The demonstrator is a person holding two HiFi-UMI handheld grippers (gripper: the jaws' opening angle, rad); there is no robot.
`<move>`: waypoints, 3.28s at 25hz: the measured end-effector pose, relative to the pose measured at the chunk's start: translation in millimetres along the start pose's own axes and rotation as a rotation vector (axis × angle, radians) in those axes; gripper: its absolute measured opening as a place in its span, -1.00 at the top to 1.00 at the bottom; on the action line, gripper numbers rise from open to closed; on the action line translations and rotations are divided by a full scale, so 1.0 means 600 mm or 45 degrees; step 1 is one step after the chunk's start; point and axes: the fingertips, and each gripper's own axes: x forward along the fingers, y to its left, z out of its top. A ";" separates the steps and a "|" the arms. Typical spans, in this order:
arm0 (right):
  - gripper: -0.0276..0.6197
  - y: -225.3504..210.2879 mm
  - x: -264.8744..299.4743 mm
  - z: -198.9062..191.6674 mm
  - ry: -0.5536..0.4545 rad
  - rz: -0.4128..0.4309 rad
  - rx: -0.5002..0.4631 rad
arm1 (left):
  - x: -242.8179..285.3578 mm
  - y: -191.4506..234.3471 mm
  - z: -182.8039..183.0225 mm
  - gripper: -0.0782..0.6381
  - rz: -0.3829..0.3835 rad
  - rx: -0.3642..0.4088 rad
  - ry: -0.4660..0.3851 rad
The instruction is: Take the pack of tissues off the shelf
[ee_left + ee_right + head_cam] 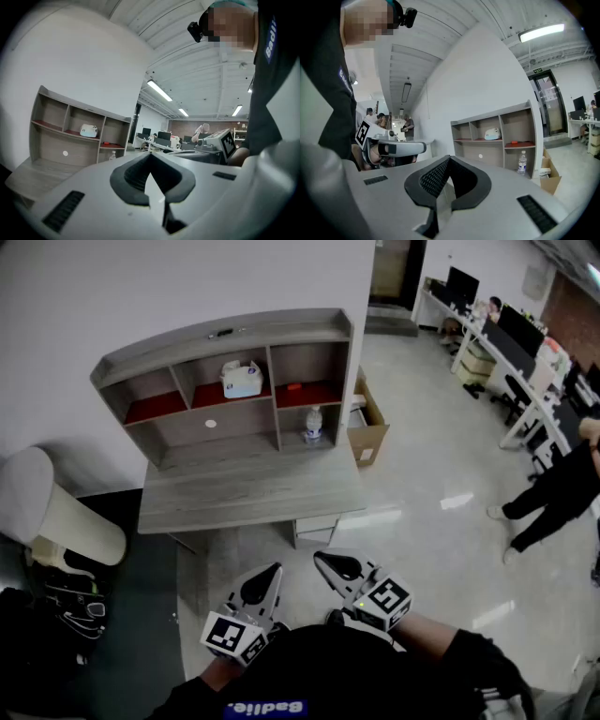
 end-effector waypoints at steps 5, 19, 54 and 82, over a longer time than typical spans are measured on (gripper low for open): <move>0.82 -0.005 0.002 0.002 0.006 0.008 -0.010 | 0.008 0.000 0.001 0.78 -0.002 0.001 -0.002; 0.82 -0.019 0.007 0.008 -0.017 0.053 0.009 | 0.023 0.006 0.005 0.78 0.045 -0.004 -0.002; 0.82 -0.273 0.219 0.023 0.039 -0.017 0.030 | 0.255 0.285 0.059 0.78 0.101 0.033 -0.043; 0.82 -0.377 0.454 0.075 0.062 -0.160 0.016 | 0.371 0.619 0.128 0.75 0.115 0.082 0.023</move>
